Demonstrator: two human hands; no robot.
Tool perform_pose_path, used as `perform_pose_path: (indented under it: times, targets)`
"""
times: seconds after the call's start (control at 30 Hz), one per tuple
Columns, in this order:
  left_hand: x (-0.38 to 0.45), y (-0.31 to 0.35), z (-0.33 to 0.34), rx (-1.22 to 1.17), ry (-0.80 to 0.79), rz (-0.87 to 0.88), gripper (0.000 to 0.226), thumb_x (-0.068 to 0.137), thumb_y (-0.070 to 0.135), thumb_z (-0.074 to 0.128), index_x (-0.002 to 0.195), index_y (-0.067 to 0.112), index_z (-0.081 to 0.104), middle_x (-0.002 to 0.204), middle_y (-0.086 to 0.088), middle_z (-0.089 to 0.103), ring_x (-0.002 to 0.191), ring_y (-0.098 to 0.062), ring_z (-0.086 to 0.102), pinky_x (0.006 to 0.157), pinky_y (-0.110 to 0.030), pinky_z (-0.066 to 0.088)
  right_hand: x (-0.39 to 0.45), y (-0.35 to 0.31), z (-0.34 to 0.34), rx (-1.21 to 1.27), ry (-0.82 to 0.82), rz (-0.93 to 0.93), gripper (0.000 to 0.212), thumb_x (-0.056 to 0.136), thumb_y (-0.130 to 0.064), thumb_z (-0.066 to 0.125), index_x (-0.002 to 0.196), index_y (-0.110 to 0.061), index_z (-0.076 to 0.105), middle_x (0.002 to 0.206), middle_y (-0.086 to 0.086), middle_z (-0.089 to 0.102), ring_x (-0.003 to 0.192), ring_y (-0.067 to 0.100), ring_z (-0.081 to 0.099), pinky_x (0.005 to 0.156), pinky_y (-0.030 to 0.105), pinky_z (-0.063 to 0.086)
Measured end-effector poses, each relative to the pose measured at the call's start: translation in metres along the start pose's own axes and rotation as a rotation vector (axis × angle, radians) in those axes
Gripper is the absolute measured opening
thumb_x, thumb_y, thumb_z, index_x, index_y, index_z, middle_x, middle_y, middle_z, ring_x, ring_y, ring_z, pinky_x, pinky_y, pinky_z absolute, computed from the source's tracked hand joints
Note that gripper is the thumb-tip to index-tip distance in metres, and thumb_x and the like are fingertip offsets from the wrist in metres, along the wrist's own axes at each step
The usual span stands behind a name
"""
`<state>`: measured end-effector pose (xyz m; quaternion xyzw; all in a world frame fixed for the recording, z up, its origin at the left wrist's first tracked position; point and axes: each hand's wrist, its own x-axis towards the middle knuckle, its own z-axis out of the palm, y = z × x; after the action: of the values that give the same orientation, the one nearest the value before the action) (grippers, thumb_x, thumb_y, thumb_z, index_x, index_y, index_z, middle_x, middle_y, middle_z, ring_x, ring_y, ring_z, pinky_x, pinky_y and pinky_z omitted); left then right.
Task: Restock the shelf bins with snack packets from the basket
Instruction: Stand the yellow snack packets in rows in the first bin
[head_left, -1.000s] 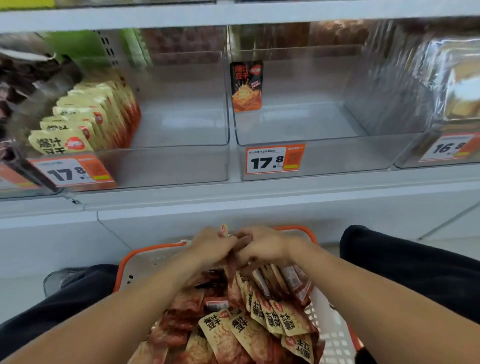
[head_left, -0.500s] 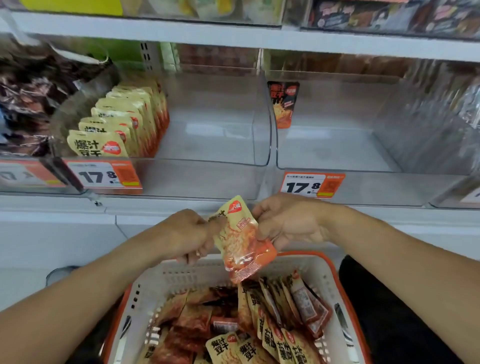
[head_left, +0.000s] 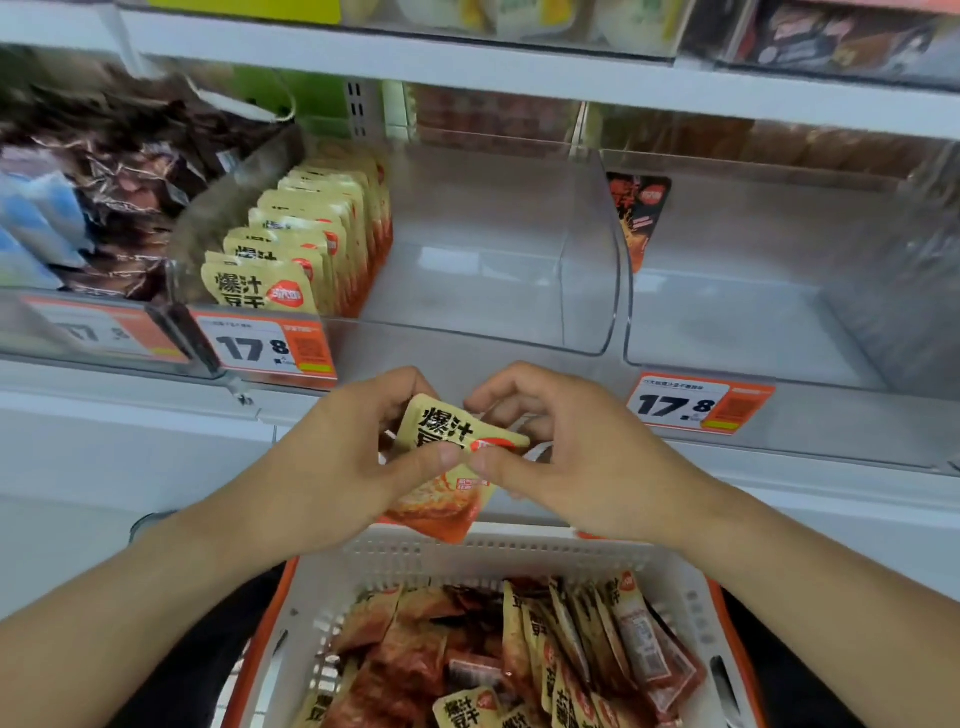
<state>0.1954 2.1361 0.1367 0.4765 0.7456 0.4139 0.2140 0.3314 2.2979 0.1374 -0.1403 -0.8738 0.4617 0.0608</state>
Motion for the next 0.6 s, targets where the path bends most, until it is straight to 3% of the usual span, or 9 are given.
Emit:
perform_pose_path:
  times: [0.1,0.27,0.43,0.6]
  targets:
    - [-0.011,-0.002,-0.012,0.005,0.077,0.016,0.013,0.085,0.033,0.070,0.080,0.024,0.063,0.078,0.004,0.070,0.079,-0.012,0.067,0.072,-0.018,0.050,0.004,-0.010,0.012,-0.119,-0.007,-0.122,0.026,0.092,-0.029,0.069,0.115,-0.031,0.059,0.095,-0.012,0.068,0.086,0.007,0.068,0.069,0.027,0.053]
    - [-0.023,-0.011,-0.034,0.029,0.260,0.030,0.014,0.088,0.030,0.071,0.078,0.023,0.064,0.076,0.004,0.069,0.081,-0.013,0.065,0.072,-0.021,0.049,0.022,-0.030,0.029,-0.187,0.067,-0.267,0.006,0.094,-0.028,0.067,0.099,-0.026,0.066,0.093,-0.014,0.070,0.083,0.006,0.065,0.067,0.027,0.054]
    - [-0.026,-0.011,-0.065,0.090,0.609,0.105,0.018,0.084,0.043,0.066,0.100,0.036,0.059,0.093,0.020,0.066,0.090,0.009,0.060,0.076,-0.003,0.042,0.053,-0.059,0.038,-0.203,0.520,-0.555,0.012,0.091,-0.020,0.068,0.101,-0.014,0.069,0.091,-0.009,0.068,0.078,0.009,0.065,0.067,0.031,0.055]
    - [-0.018,-0.048,-0.095,0.182,0.826,-0.030,0.027,0.090,0.026,0.068,0.114,0.025,0.056,0.106,0.006,0.063,0.091,-0.001,0.056,0.077,-0.002,0.038,0.088,-0.087,0.039,-0.030,0.690,-0.615,0.012,0.095,-0.016,0.064,0.105,-0.008,0.066,0.096,0.001,0.071,0.085,0.015,0.069,0.066,0.035,0.057]
